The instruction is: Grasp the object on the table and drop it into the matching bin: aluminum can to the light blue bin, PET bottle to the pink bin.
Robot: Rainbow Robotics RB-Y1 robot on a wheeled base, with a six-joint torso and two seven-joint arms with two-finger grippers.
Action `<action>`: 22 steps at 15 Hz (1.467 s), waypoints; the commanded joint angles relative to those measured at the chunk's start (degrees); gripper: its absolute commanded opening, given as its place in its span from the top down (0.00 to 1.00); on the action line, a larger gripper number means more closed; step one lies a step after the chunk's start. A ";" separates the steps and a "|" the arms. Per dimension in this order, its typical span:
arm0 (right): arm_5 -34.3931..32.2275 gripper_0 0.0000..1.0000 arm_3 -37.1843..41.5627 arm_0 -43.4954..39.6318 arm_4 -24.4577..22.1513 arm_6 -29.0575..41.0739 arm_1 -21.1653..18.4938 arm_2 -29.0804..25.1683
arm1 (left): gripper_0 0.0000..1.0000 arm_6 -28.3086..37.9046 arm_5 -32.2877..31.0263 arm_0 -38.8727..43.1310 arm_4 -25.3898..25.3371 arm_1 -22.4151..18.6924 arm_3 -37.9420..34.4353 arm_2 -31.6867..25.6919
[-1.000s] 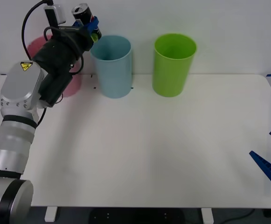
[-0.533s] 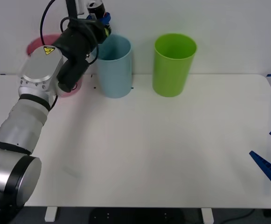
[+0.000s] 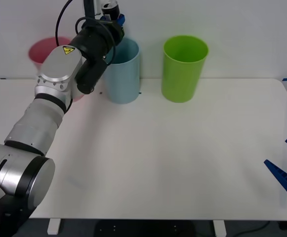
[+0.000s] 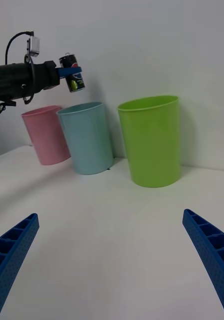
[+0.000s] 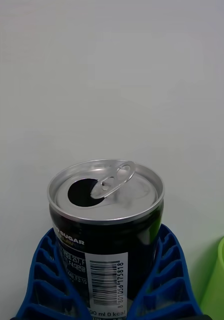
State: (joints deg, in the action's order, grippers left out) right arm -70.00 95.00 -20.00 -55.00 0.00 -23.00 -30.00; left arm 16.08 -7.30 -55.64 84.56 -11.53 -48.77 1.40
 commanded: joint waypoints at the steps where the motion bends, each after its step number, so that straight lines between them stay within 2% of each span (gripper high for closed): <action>1: 0.00 0.00 0.00 0.00 0.00 0.00 0.00 0.00 | 1.00 -0.08 0.01 0.00 -0.09 0.11 -0.01 0.01; 4: 0.00 0.00 0.00 0.00 0.00 0.00 0.00 0.00 | 1.00 -0.08 0.01 0.00 -0.09 0.02 -0.01 0.09; 5: 0.00 0.00 0.00 0.00 0.00 0.00 0.00 0.00 | 0.91 0.01 0.09 0.00 -0.18 0.02 -0.01 0.09; 6: 0.00 0.00 0.00 0.00 0.00 0.00 0.00 0.00 | 0.22 0.01 0.09 0.00 -0.27 0.11 -0.01 0.09; 7: 0.00 0.00 0.00 0.00 0.00 0.00 0.00 0.00 | 0.00 -0.08 0.09 0.00 -0.09 0.02 -0.01 0.09; 17: 0.00 0.00 0.00 0.00 0.00 0.00 0.00 0.00 | 0.00 -0.17 -0.52 0.18 -1.67 -0.25 -0.01 0.09; 20: 0.00 0.00 0.00 0.00 0.00 0.00 0.00 0.00 | 0.00 -0.34 -4.13 0.88 -2.99 -1.12 -0.19 -2.01; 22: 0.00 0.00 0.00 0.00 0.00 0.00 0.00 0.00 | 0.00 -0.78 -5.88 2.20 -6.24 -3.32 -0.89 -1.93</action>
State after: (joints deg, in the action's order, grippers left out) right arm -70.00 95.00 -20.00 -55.00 0.00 -23.00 -30.00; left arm 15.49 -12.74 -53.96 79.70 -14.15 -49.27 -0.67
